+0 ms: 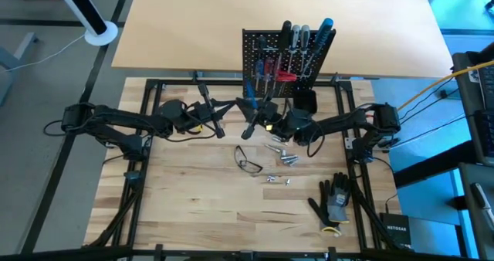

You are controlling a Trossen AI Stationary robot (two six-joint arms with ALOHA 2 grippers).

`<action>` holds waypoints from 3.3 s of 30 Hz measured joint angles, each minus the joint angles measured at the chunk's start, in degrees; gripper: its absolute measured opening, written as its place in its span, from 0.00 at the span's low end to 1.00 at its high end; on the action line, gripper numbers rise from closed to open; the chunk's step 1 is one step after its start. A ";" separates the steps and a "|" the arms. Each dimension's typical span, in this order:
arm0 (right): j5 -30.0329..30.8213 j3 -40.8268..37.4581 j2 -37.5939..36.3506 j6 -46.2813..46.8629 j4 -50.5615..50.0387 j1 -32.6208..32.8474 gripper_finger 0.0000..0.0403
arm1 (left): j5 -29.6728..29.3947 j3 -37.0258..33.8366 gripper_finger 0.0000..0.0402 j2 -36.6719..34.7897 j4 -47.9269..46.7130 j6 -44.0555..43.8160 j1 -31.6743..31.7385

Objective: Hang tools onto peg board
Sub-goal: Hang the blue pick tool on the peg board

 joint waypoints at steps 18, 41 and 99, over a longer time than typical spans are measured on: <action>0.08 -0.09 -6.50 -4.31 -12.35 0.00 0.01 | 0.14 2.79 0.14 -4.36 -17.23 -6.98 0.16; -17.94 -0.13 -6.71 7.93 -46.33 1.68 0.02 | 20.53 9.75 0.41 -12.74 -46.75 -17.38 -0.05; -18.40 -0.11 -6.62 13.73 -44.98 4.57 0.04 | 22.40 9.70 0.02 -7.56 -39.97 -19.07 -3.63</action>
